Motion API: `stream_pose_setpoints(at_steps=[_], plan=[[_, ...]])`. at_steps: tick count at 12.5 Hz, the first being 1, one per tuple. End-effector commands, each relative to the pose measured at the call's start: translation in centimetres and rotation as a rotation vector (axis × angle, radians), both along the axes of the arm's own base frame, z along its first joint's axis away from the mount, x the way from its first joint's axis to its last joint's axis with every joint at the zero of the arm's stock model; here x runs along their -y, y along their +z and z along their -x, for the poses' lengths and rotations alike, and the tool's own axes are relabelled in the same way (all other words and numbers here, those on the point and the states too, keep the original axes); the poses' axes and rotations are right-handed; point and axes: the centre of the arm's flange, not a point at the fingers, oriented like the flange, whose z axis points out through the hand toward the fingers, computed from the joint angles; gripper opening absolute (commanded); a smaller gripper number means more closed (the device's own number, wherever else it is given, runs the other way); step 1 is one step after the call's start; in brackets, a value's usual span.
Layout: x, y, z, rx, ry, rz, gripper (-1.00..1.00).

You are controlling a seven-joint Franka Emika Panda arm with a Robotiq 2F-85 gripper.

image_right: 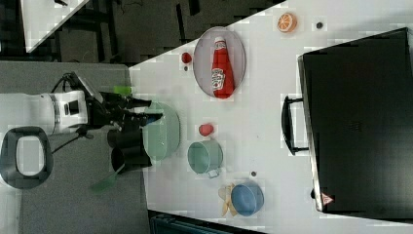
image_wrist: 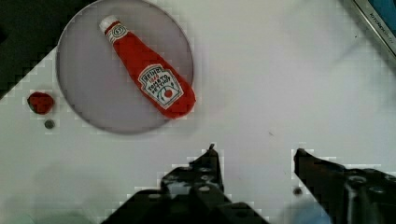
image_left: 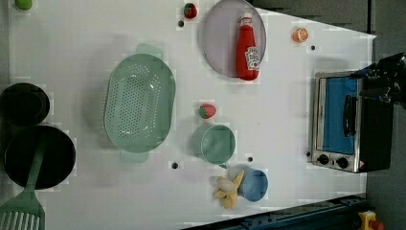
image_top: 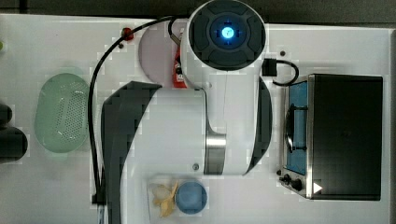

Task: Pick ketchup from plate and place it on table.

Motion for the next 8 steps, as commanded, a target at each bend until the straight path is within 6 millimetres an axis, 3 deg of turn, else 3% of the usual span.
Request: stream_pose_setpoints(at_steps=[1, 3, 8], plan=[[0.7, 6.4, 8.3, -0.033, -0.072, 0.01, 0.59], [0.5, 5.1, 7.5, -0.053, -0.008, 0.005, 0.99], [0.1, -2.2, 3.2, -0.117, 0.212, -0.026, 1.0]])
